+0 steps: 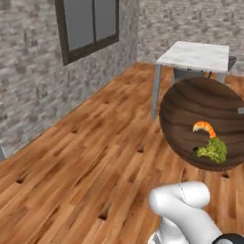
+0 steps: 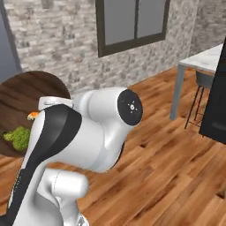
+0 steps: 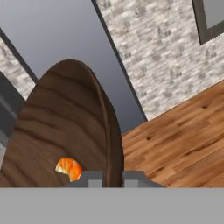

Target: Place the bowl containing the broccoli and shrimp in the microwave. Close the microwave door and press the start button to microwave the meal.

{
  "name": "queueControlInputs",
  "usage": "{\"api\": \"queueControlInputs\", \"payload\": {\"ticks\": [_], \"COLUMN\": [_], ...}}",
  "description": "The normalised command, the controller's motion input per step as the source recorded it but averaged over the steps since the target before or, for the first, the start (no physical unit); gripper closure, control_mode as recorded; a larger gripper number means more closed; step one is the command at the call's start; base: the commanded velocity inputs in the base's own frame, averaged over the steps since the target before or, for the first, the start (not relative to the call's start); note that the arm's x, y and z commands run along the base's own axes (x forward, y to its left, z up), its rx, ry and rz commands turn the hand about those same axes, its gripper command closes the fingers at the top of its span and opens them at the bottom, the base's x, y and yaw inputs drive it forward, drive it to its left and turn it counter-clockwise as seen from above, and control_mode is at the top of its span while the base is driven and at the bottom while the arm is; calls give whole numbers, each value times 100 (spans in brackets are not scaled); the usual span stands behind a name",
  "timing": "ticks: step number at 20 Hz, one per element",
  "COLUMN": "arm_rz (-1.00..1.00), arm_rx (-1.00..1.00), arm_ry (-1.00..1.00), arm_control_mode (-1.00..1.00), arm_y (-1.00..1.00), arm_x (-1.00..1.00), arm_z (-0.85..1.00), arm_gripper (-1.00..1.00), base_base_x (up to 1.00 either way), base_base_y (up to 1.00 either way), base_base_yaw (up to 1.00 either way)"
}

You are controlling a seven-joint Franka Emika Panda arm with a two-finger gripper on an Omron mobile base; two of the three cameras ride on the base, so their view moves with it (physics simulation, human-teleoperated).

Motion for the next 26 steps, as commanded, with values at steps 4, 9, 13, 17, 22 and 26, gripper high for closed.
{"api": "queueControlInputs", "payload": {"ticks": [4,9,13,17,22,26], "arm_rz": [0,0,0,0,0,0], "arm_rx": [0,0,0,0,0,0], "arm_ry": [0,0,0,0,0,0], "arm_control_mode": [100,100,100,100,100,100], "arm_y": [0,0,0,0,0,0], "arm_x": [0,0,0,0,0,0], "arm_z": [0,0,0,0,0,0], "arm_gripper": [100,100,100,100,100,100], "base_base_x": [7,7,8,10,6,-13], "base_base_y": [-28,-21,-21,-20,-34,-44], "base_base_yaw": [-79,-79,-79,-78,-75,-68]}}
